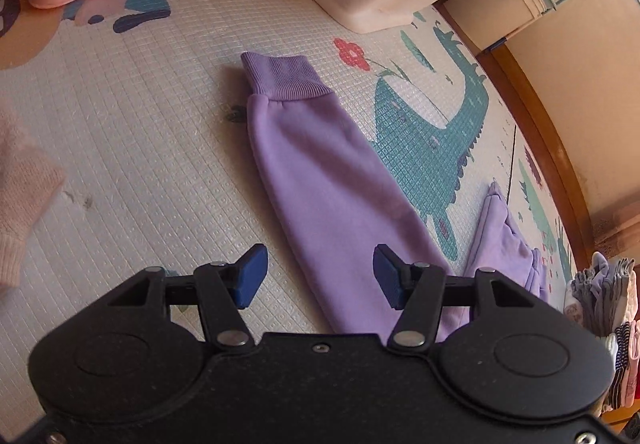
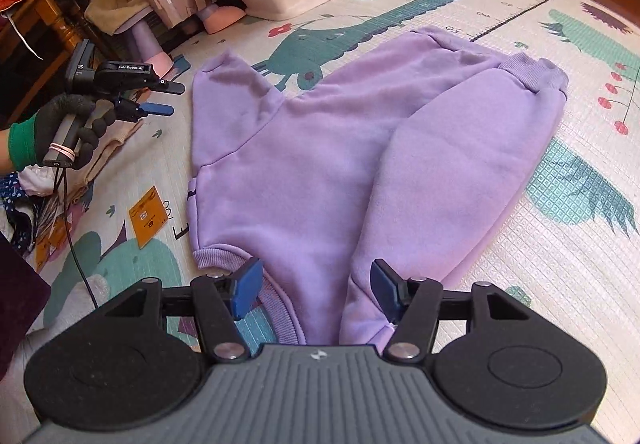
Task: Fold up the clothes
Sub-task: 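Move the left tool to a lavender sleeve cuff and grasp it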
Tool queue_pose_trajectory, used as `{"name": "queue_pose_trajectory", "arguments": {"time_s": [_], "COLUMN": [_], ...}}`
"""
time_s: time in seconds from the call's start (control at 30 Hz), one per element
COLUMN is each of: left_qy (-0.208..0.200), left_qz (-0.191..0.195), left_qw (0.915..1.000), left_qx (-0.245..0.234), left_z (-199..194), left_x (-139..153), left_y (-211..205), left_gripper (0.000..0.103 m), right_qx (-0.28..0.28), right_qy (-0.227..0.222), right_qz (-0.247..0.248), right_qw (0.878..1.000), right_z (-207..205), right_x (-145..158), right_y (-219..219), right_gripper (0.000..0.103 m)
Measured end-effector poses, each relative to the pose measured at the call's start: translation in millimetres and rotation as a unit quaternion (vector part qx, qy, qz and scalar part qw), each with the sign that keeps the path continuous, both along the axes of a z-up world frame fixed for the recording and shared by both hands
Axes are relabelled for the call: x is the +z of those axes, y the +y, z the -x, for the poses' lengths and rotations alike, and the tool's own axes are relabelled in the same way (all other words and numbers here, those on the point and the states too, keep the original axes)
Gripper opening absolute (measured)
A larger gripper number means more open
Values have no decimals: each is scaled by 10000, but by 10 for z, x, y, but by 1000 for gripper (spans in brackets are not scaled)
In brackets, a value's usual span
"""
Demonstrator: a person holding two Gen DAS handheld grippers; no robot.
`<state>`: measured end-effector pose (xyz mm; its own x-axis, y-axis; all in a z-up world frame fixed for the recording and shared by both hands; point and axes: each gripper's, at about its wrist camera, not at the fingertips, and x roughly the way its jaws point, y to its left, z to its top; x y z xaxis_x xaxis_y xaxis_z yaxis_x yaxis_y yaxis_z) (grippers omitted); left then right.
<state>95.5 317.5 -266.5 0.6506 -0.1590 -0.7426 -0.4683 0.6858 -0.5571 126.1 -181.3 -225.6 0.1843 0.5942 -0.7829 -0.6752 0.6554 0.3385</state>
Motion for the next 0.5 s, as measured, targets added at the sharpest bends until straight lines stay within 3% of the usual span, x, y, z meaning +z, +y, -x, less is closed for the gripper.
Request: {"name": "queue_pose_trajectory", "arguments": {"time_s": [0.07, 0.27, 0.5], "left_qy": [-84, -252, -400], "left_qz": [33, 250, 390], "left_qw": [9998, 9983, 9956], "left_qx": [154, 457, 756], "left_z": [38, 85, 81], "left_x": [-30, -137, -207], "left_y": [66, 242, 435], "left_gripper": [57, 57, 57], "right_qx": [18, -51, -73], "right_qy": [303, 1154, 1155], "right_qz": [39, 34, -238], "right_qw": [9995, 9933, 9930], "right_z": [-125, -481, -561], "right_x": [70, 310, 501], "right_y": [56, 335, 718], "right_gripper": [66, 67, 64]}}
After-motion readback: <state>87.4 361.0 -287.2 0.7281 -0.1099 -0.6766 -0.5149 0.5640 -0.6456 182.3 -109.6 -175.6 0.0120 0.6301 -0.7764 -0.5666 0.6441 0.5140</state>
